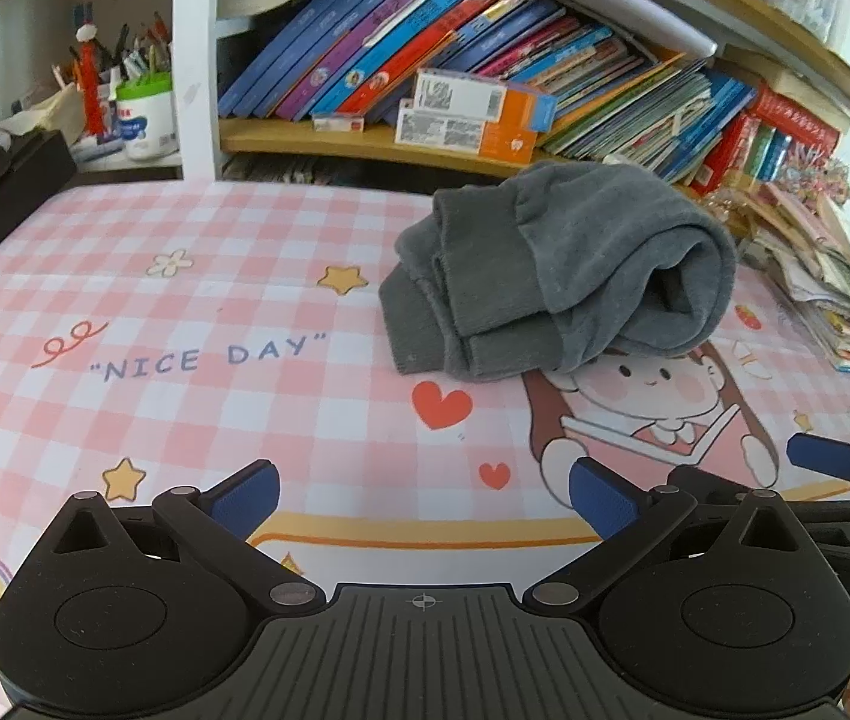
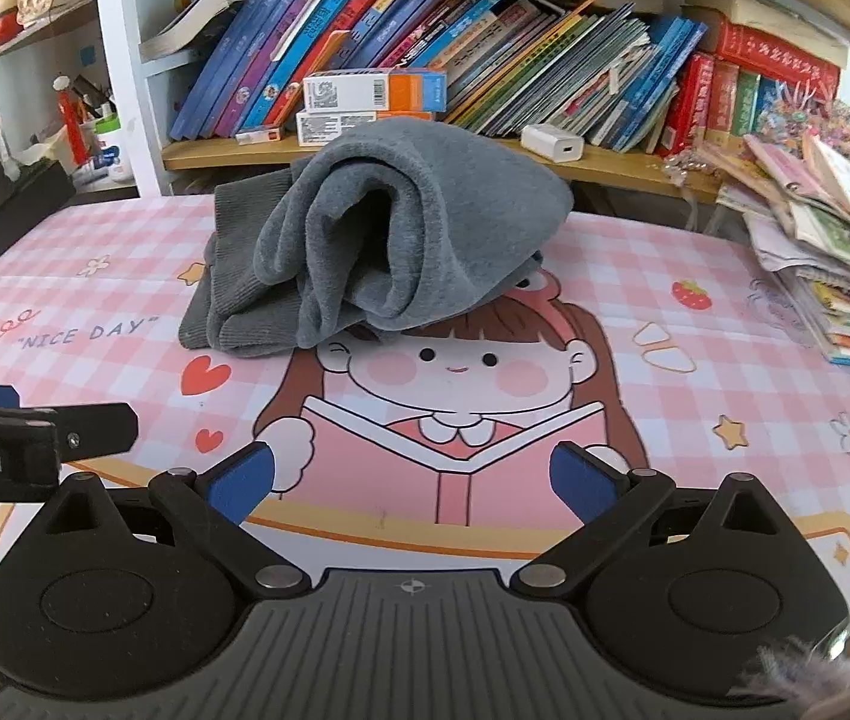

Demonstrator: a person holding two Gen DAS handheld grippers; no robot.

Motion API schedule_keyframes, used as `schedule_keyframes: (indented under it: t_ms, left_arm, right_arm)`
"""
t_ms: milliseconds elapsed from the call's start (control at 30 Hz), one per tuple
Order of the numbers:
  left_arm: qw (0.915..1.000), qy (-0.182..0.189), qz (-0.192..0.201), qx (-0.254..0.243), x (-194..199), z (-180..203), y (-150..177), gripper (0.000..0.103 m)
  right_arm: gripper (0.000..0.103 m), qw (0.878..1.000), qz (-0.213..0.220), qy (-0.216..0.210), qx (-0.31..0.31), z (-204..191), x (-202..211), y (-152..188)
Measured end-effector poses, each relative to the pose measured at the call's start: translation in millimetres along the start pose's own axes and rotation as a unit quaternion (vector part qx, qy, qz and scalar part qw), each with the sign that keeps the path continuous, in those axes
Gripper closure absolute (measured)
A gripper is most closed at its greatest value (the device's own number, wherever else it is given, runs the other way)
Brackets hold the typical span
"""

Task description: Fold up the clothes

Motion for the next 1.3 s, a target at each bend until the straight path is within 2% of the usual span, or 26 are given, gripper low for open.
schedule_keyframes:
  t_ms: [300, 433, 567, 700, 867, 1033, 1233, 1300]
  left_arm:
    - [0.9998, -0.016, -0.008, 0.008, -1.0, -1.3, 1.4, 0.000]
    - [0.9995, -0.026, -0.008, 0.014, 1.6, -3.3, 1.7, 0.000]
    - [0.9992, -0.032, -0.008, 0.023, 4.9, -6.3, 2.8, 0.000]
    - [0.9991, -0.036, -0.009, 0.018, 8.0, -5.1, 4.8, 0.000]
    - [0.9992, -0.038, -0.007, 0.013, 11.3, -4.7, 5.4, 0.000]
    - [0.9990, -0.041, -0.009, 0.017, 12.2, -8.0, 8.9, 0.000]
    - [0.9991, -0.040, -0.006, 0.016, 14.3, -8.2, 12.1, 0.000]
    - [0.9991, -0.040, -0.005, 0.015, 15.1, -8.9, 13.1, 0.000]
  right_arm:
    - [0.004, 1.000, -0.005, -0.013, 0.006, 0.2, -9.6, -3.9]
    - [0.004, 0.999, 0.028, 0.002, 0.026, 0.6, -8.6, -13.2]
    - [0.004, 0.993, 0.061, 0.028, 0.094, -1.3, -10.6, -32.9]
    - [0.004, 0.982, 0.077, 0.057, 0.165, -5.9, -19.0, -54.0]
    - [0.004, 0.955, 0.090, 0.107, 0.261, -18.7, -31.9, -69.2]
    - [0.004, 0.928, 0.111, 0.133, 0.329, -30.4, -37.2, -75.3]
    - [0.007, 0.874, 0.140, 0.177, 0.430, -49.6, -48.5, -71.5]
    - [0.019, 0.856, 0.145, 0.185, 0.461, -54.9, -53.5, -69.3]
Point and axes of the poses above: each gripper's, at about its wrist camera, not at the fingertips, and x roughly against the way its jaws point, z to its right, y to its underside, the point moved 3 cm from there along -x, roughly the way its jaws point, and after that the axes turned 15 degrees about -z, right-handed, at the moved point
